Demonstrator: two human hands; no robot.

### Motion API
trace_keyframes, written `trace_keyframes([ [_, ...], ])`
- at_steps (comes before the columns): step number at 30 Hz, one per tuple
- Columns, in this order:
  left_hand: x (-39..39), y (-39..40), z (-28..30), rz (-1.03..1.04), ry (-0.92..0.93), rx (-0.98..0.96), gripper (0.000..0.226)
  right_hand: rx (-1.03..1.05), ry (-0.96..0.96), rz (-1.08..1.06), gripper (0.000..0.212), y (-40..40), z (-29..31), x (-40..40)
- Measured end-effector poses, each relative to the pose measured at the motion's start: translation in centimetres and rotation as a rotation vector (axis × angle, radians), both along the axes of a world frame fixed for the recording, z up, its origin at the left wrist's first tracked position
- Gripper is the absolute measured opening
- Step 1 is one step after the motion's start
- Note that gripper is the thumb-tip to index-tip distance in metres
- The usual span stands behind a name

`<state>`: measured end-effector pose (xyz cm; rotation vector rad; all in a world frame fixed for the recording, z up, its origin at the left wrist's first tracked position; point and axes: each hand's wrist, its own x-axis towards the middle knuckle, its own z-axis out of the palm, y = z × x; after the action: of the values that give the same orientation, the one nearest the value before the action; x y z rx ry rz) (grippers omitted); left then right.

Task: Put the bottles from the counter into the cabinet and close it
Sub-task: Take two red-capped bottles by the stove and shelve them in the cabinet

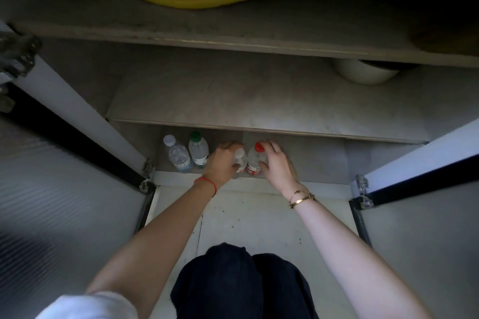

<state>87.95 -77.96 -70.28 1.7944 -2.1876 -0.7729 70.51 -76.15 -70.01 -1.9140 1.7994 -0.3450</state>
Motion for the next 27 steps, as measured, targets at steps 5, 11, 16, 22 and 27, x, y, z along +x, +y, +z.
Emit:
trace_keyframes([
  [5,0.8,4.0,7.2,0.039,0.02,-0.016,0.047,0.001,0.005,-0.028,0.053,3.8,6.8,-0.9],
  [11,1.2,10.6,20.9,0.055,0.002,-0.099,0.047,0.005,-0.003,-0.078,0.05,9.1,19.6,-1.9],
  [16,1.3,16.0,32.4,0.055,-0.013,-0.17,0.047,-0.014,0.005,-0.089,0.051,14.4,31.0,-3.6],
  [22,1.4,21.5,45.7,0.088,-0.016,-0.224,0.05,-0.082,0.004,-0.095,0.052,20.6,44.6,-5.5],
  [27,1.3,26.1,54.7,0.12,0.028,-0.297,0.049,-0.176,-0.003,-0.112,0.053,25.7,53.3,-6.9],
])
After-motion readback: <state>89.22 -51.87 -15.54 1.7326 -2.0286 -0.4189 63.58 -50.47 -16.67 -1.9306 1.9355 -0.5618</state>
